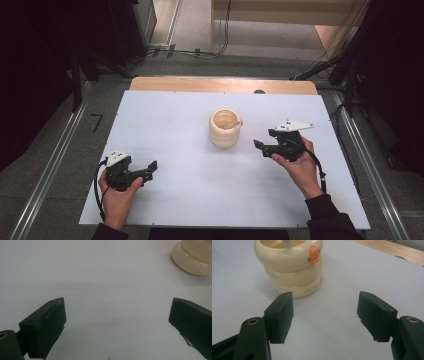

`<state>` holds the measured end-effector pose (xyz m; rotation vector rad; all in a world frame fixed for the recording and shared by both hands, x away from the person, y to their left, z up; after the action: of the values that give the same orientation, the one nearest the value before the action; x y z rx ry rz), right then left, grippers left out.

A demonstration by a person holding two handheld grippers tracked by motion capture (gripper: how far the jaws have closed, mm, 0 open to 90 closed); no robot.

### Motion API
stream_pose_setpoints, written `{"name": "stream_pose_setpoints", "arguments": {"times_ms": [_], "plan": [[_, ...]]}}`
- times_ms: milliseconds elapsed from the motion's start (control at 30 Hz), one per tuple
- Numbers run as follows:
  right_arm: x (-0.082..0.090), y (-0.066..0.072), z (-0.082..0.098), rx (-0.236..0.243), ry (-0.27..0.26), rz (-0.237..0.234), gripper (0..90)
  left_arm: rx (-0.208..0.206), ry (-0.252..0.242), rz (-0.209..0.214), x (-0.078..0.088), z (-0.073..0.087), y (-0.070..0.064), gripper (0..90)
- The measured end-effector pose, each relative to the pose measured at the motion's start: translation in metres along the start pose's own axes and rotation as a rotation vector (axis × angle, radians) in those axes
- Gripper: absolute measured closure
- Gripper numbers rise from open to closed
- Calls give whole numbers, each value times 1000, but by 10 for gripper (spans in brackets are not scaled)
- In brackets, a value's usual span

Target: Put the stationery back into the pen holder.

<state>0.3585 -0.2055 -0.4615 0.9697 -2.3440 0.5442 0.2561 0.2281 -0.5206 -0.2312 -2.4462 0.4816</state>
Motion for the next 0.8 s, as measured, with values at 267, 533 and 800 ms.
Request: {"name": "stream_pose_setpoints", "arguments": {"times_ms": [267,533,800], "plan": [[7,-3,10,-11,14,14,278,-1,0,0,0,0,0,19],[15,-7,20,-22,25,28,277,-3,0,0,0,0,-1,18],[23,-11,32,-32,37,42,275,-4,0,0,0,0,-1,19]]}}
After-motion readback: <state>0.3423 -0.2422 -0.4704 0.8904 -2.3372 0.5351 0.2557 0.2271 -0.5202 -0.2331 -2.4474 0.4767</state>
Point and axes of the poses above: each handheld gripper's, and its own axes: x roughly backward along the jaws, z roughly out of its underside, y roughly to its left, the point moved 3 cm from there along -x, roughly forward along the jaws, and after that the axes turned 12 degrees about x, right-handed, at the moved point
